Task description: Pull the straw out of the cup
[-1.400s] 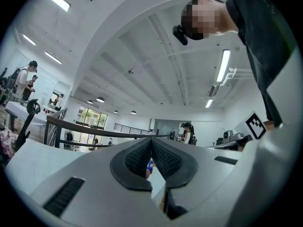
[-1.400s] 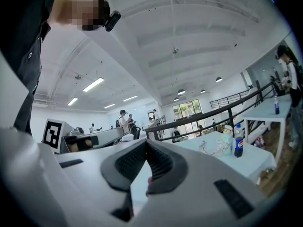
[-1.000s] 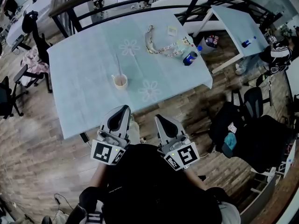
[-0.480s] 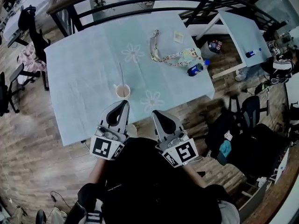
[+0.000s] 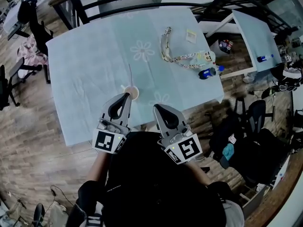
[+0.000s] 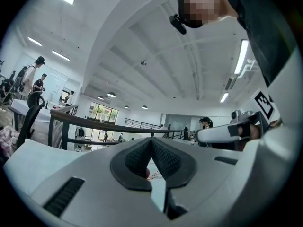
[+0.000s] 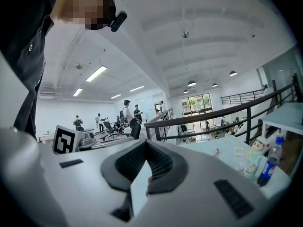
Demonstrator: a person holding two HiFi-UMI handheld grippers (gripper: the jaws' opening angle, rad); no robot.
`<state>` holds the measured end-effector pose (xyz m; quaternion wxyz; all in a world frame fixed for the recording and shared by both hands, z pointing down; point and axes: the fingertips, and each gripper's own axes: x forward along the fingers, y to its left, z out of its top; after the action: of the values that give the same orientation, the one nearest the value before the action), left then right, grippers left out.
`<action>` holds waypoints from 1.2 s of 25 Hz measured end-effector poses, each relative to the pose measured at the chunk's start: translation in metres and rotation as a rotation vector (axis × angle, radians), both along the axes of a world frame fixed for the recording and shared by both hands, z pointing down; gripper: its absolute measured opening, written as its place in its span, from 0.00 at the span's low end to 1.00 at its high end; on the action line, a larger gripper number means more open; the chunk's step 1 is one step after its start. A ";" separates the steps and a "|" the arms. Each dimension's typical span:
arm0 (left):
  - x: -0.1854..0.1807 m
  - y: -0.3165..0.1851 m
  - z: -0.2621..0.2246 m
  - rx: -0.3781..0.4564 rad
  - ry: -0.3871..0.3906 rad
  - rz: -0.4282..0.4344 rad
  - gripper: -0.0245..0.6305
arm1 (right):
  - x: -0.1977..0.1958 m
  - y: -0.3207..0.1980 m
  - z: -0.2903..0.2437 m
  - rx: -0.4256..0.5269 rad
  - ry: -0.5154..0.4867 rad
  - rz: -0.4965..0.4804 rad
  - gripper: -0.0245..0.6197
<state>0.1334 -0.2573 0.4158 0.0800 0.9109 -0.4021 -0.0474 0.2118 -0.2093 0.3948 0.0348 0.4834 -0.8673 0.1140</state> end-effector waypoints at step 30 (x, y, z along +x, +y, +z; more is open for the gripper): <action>0.012 -0.078 0.179 -0.367 -0.138 -0.176 0.16 | 0.007 -0.068 0.038 -0.160 0.035 -0.175 0.05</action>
<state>0.1449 -0.3349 0.5945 0.2125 0.8434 -0.4866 0.0824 0.2188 -0.2771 0.4324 0.0984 0.4033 -0.8935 0.1711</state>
